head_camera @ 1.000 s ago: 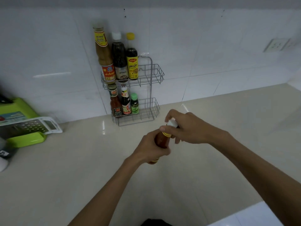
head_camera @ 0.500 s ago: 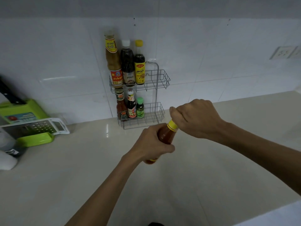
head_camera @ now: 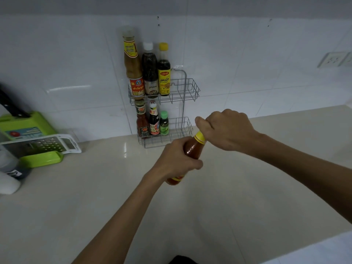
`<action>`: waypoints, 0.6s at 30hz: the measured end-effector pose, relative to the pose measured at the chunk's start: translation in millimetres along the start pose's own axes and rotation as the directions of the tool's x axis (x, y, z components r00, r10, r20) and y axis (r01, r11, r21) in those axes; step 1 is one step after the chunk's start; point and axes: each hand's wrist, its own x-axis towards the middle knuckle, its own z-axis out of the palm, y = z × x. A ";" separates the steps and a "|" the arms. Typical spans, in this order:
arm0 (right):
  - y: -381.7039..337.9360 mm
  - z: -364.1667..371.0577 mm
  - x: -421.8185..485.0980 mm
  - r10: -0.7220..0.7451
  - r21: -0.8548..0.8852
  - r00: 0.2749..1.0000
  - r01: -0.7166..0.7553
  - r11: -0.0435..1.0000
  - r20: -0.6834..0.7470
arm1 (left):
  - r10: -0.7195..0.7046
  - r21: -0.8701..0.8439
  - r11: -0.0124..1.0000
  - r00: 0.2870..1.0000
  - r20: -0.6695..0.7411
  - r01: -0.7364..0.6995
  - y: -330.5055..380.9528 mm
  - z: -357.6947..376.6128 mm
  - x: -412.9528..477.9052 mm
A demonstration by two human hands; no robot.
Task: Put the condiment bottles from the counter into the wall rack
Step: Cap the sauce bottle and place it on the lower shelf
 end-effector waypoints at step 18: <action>-7.2 3.2 17.0 -0.196 0.003 0.976 0.197 0.980 -0.099 | 0.031 -0.308 0.951 0.974 0.226 0.041 -8.0 -4.9 6.5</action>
